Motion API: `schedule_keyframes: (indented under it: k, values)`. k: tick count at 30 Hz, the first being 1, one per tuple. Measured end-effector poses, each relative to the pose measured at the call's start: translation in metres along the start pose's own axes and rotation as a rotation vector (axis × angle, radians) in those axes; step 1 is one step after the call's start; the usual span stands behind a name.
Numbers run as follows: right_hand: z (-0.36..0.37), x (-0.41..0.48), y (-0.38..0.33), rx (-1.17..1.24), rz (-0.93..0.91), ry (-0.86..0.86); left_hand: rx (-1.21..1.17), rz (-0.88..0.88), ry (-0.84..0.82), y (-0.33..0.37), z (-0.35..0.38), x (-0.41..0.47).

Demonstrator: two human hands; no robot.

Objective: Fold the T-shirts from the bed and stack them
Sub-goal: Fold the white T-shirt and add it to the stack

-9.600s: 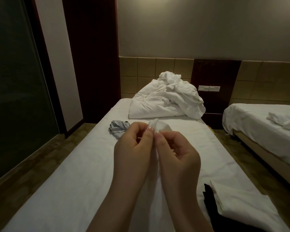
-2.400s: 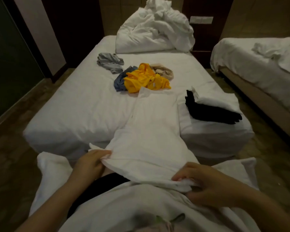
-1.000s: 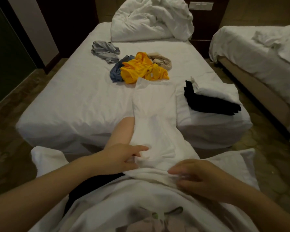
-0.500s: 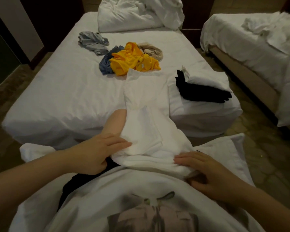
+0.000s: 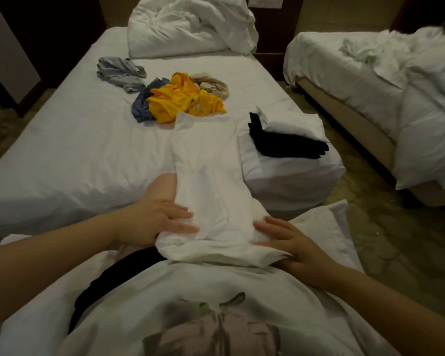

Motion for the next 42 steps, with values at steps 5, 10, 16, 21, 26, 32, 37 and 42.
schedule_keyframes:
  k: [5, 10, 16, 21, 26, 32, 37, 42]
  values:
    - [-0.019, 0.021, -0.02, 0.094, -0.029, 0.089, -0.186, 0.027, -0.037, -0.001, 0.001, 0.0]
    - [-0.045, 0.039, -0.025, 0.418, 0.051, 0.203, -0.465, -0.008, 0.054, -0.009, -0.019, -0.01]
    - [-0.051, 0.032, 0.015, 0.568, 0.242, 0.305, -0.666, -0.202, -0.01, -0.015, -0.003, -0.011]
    - [-0.038, 0.009, 0.038, 0.657, 0.353, 0.493, -0.938, -0.394, 0.078, -0.028, 0.006, -0.008]
    - [-0.018, 0.007, 0.036, 0.611, 0.351, 0.463, -1.126, -0.479, 0.077, -0.031, 0.01, -0.008]
    - [-0.074, 0.034, 0.009, 0.677, 0.267, 0.462, -1.08, -0.443, 0.229, -0.053, -0.029, -0.014]
    - [-0.111, 0.075, 0.021, 0.619, 0.303, 0.37, -1.262, -0.443, 0.395, -0.092, -0.063, 0.001]
    - [-0.157, 0.123, 0.05, 0.616, 0.317, 0.591, -1.593, -0.462, 0.468, -0.142, -0.078, 0.028]
Point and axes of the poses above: each hand's wrist, its own x-axis towards the middle knuckle, its own z-axis out of the palm, y = z × x, the point moved 10 cm from there along x, towards the middle knuckle, and after that the axes turned 6 degrees about -z, right-handed, at the moved point
